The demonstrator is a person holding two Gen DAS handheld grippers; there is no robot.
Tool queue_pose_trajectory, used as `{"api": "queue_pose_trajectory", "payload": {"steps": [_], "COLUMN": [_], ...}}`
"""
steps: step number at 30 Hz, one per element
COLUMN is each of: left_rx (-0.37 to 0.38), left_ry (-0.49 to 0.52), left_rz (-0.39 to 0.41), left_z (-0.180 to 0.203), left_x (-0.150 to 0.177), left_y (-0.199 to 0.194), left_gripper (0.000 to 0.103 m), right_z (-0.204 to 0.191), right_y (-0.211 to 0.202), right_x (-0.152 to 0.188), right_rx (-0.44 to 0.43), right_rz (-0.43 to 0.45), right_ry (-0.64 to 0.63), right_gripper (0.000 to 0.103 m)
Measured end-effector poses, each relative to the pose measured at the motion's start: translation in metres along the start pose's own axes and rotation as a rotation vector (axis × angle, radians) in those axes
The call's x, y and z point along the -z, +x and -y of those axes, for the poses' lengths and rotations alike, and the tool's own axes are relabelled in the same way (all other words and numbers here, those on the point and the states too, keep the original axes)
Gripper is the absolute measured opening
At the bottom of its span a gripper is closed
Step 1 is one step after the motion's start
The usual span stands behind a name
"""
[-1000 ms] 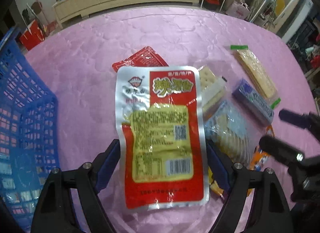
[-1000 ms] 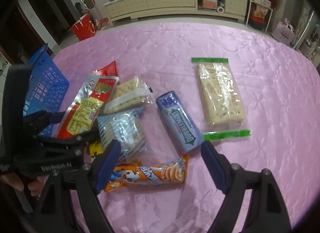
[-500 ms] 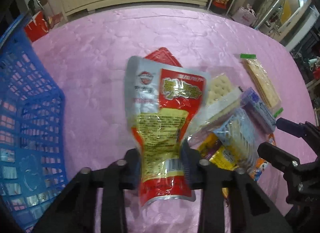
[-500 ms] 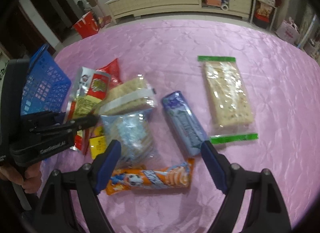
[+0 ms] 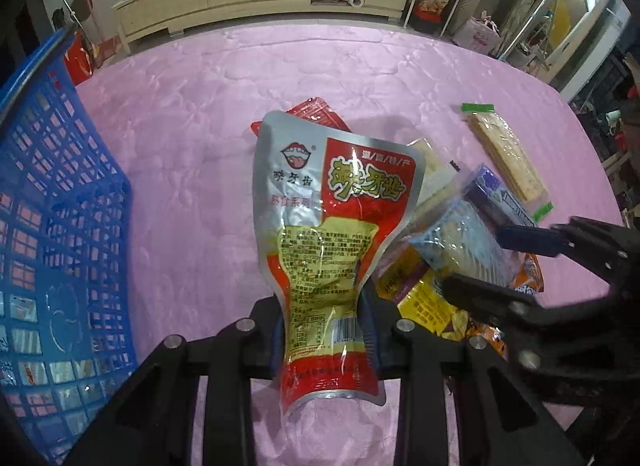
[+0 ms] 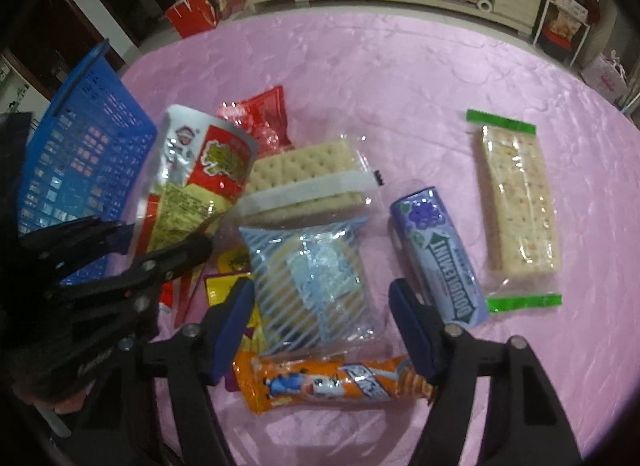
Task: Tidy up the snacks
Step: 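Lift the sausage pouch with the left tool while the right tool grasps a blue-striped snack bag, then carry the sausage pouch with the left tool over the basket while the right tool carries the striped bag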
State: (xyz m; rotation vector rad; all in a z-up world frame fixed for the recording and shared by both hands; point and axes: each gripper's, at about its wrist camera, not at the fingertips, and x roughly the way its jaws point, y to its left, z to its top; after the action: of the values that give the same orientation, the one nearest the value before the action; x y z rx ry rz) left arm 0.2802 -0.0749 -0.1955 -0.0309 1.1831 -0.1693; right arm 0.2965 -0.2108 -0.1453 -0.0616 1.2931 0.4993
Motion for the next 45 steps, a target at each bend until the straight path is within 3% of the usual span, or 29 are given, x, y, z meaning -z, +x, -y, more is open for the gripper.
{"api": "queue_pose_trajectory", "payload": {"steps": [5, 13, 20, 29, 37, 45], "left_rx": [-0.011, -0.031, -0.026, -0.011, -0.034, -0.065], "left_ry": [-0.014, -0.017, -0.001, 0.038, 0.067, 0.028], "left_rz": [0.011, 0.072, 0.121, 0.228, 0.292, 0.321], "left_z": [-0.005, 0.0, 0.012, 0.011, -0.012, -0.067], "left_x": [0.005, 0.009, 0.017, 0.036, 0.053, 0.067], "left_y": [-0.006, -0.037, -0.073, -0.148, -0.204, -0.241], "left_gripper": [0.029, 0.029, 0.029, 0.029, 0.029, 0.029], "right_z": [-0.002, -0.003, -0.016, -0.053, -0.101, -0.147], "right_y": [0.005, -0.017, -0.07, -0.143, -0.176, -0.179], "right_x": [-0.003, 0.01, 0.023, 0.049, 0.048, 0.039], "right_rx": [0.003, -0.003, 0.023, 0.033, 0.008, -0.024], "right_rz": [-0.011, 0.049, 0.131, 0.254, 0.335, 0.364], "right_ry": [-0.006, 0.0, -0.016, -0.041, -0.065, -0.093], "right_gripper": [0.059, 0.058, 0.058, 0.058, 0.058, 0.058]}}
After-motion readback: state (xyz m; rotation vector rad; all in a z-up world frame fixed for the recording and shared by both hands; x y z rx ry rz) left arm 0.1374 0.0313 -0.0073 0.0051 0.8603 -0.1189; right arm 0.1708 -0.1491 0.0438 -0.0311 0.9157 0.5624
